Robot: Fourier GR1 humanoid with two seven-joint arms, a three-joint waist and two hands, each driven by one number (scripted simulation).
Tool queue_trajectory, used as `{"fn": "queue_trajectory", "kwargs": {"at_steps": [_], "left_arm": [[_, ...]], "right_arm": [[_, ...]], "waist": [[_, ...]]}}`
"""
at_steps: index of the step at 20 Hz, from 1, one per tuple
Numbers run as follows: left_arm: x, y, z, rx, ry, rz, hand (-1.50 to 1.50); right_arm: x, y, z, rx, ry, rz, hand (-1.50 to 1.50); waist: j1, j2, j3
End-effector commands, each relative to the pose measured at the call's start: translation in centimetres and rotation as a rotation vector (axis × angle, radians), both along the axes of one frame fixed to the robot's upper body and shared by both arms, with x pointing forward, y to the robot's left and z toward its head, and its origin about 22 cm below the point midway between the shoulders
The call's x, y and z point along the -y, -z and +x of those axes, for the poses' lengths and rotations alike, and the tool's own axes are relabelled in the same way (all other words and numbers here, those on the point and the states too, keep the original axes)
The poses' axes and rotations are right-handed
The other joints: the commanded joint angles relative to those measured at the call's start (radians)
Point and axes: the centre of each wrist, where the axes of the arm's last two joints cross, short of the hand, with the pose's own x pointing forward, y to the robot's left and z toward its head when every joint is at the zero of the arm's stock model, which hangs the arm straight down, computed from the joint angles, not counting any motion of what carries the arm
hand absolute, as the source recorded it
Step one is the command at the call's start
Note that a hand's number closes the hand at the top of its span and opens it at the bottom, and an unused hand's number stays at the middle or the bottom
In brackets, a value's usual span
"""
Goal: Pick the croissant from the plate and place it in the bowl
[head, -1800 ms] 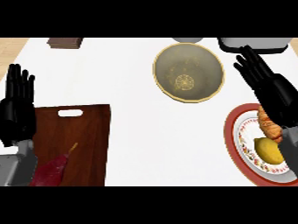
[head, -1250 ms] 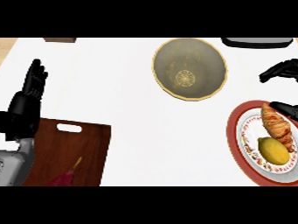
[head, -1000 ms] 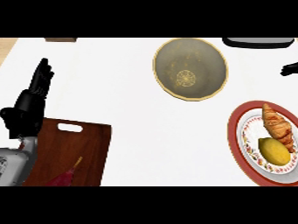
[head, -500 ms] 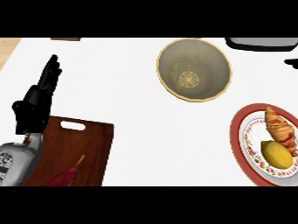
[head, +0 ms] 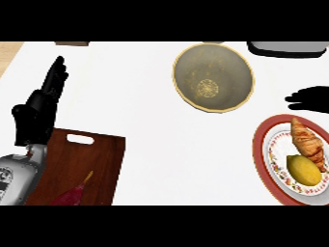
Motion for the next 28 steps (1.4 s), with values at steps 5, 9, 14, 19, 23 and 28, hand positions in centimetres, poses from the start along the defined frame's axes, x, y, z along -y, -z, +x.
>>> {"fn": "queue_trajectory", "kwargs": {"at_steps": [5, 9, 14, 19, 23, 28], "left_arm": [[0.8, 1.0, -0.5, -0.015, -0.016, 0.003, 0.0], [-1.0, -0.2, 0.1, -0.013, -0.05, 0.003, 0.0], [-3.1, 0.2, -0.5, -0.011, -0.045, 0.015, 0.0], [-0.3, 1.8, -0.4, -0.01, -0.055, 0.005, 0.0], [-2.1, 1.9, -0.6, -0.014, -0.06, 0.023, 0.0], [-0.3, 0.4, -1.8, -0.008, -0.059, 0.0, 0.0]], "right_arm": [[-0.8, 5.2, 1.1, -0.144, -0.169, -0.177, -1.5], [-1.7, 7.6, 1.5, -0.122, -0.189, -0.313, -1.5], [-2.1, 11.6, 2.4, -0.08, -0.155, -0.398, -1.5], [-0.7, 10.5, 3.9, -0.072, -0.135, -0.405, -1.5], [-1.1, 13.3, 3.4, -0.073, -0.141, -0.397, -1.5], [-2.1, 16.0, 2.9, -0.101, -0.152, -0.399, -1.5]], "waist": [[-0.021, -0.005, -0.002], [-0.032, -0.007, -0.002], [-0.033, -0.008, -0.002], [-0.046, -0.01, -0.002], [-0.05, -0.011, -0.002], [-0.05, -0.013, -0.002]]}}
